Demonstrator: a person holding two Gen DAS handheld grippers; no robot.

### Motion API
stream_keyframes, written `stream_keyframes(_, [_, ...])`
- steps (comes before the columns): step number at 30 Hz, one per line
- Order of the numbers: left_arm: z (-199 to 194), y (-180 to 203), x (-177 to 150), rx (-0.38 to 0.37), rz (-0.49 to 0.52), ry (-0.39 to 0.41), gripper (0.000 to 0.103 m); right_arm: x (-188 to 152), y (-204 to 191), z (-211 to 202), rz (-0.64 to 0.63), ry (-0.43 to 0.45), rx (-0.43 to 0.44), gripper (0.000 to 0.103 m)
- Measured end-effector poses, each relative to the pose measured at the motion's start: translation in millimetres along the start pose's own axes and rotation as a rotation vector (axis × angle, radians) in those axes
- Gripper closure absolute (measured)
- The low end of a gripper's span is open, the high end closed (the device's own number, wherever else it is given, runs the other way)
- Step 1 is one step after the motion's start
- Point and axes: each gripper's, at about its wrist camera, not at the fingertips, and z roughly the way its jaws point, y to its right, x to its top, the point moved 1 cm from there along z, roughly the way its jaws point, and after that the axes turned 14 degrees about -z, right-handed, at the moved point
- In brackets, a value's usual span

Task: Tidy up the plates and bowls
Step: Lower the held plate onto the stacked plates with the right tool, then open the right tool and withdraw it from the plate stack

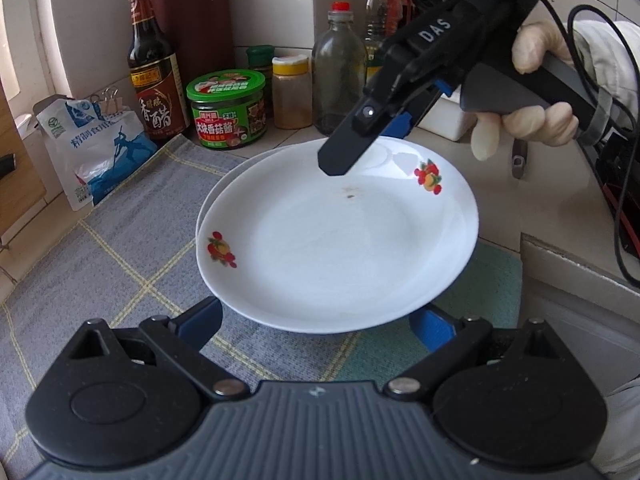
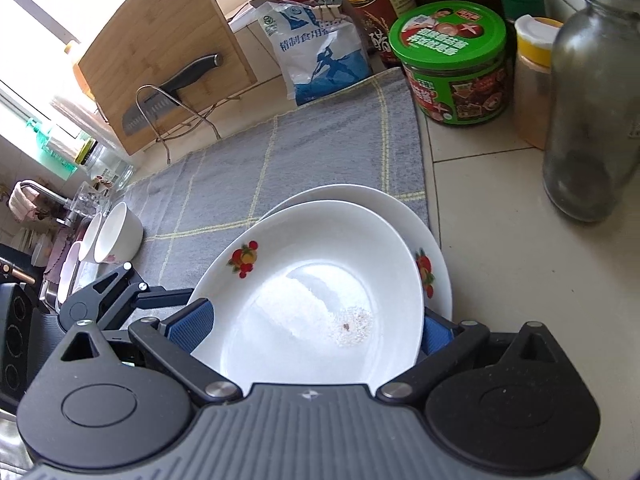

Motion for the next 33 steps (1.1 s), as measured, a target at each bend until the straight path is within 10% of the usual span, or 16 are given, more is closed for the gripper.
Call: stream_keyframes(33, [-1.0,5.1,-0.8,-0.014,-0.020,0.047,0.003,-12.8,-19.3,-11.5,-0.057,-0.034,-0.192,0.000])
